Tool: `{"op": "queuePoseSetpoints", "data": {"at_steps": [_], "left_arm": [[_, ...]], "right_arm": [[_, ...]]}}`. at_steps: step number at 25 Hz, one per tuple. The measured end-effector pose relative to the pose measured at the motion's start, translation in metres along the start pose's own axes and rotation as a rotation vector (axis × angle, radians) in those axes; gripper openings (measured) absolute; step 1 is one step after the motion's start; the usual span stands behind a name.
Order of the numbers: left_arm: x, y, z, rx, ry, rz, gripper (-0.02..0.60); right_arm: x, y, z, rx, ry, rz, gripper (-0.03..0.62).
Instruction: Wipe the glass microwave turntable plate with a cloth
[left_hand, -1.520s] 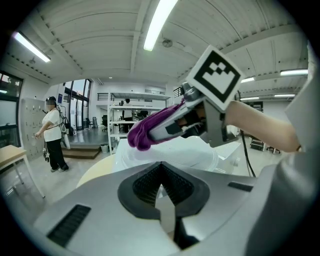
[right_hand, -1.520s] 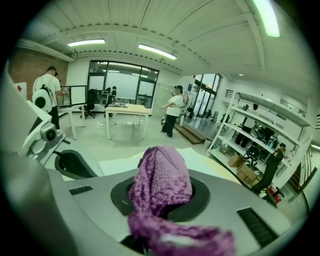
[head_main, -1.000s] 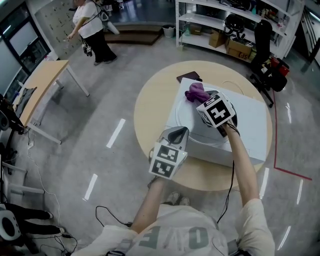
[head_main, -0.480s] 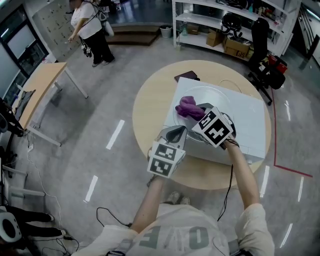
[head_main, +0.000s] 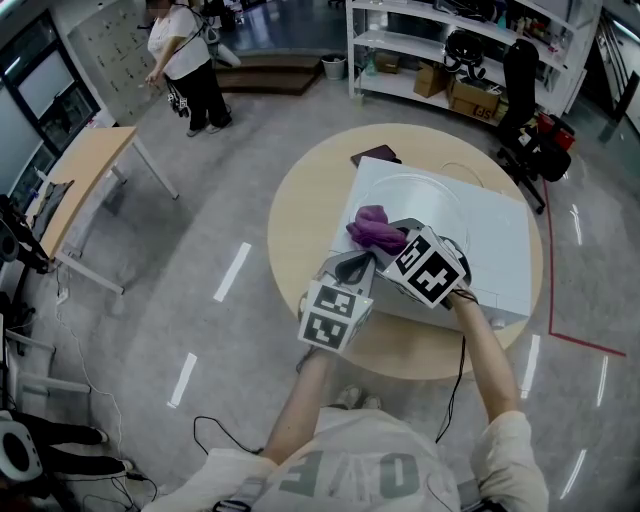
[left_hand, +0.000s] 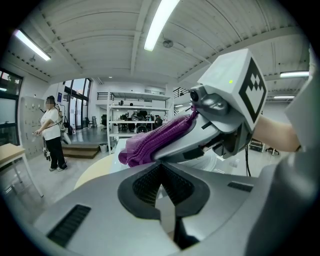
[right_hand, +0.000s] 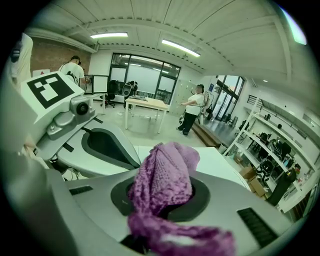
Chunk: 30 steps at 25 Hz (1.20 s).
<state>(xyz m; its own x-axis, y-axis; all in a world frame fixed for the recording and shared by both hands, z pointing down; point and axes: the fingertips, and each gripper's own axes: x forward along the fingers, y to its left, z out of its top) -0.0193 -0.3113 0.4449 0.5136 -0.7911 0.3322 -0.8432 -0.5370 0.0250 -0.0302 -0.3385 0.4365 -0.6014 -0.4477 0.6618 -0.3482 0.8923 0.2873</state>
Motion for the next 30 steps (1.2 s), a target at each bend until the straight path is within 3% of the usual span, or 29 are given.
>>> {"op": "queuePoseSetpoints", "data": {"at_steps": [7, 12, 18, 25, 30], "left_arm": [[-0.001, 0.002, 0.002, -0.005, -0.007, 0.008, 0.003], [-0.003, 0.0, 0.002, -0.006, -0.011, 0.003, 0.003], [-0.002, 0.0, 0.001, -0.003, -0.009, -0.002, 0.003], [-0.002, 0.0, 0.002, 0.004, -0.011, -0.009, 0.003], [-0.002, 0.0, 0.006, 0.005, -0.024, -0.008, 0.003]], "right_arm": [[-0.004, -0.007, 0.005, 0.013, -0.021, -0.015, 0.048], [-0.017, -0.068, 0.007, 0.128, -0.063, -0.157, 0.048], [-0.001, -0.137, -0.013, 0.229, -0.005, -0.287, 0.048], [0.013, -0.13, -0.021, 0.23, 0.015, -0.27, 0.048], [0.002, -0.103, -0.024, 0.21, 0.02, -0.242, 0.048]]}}
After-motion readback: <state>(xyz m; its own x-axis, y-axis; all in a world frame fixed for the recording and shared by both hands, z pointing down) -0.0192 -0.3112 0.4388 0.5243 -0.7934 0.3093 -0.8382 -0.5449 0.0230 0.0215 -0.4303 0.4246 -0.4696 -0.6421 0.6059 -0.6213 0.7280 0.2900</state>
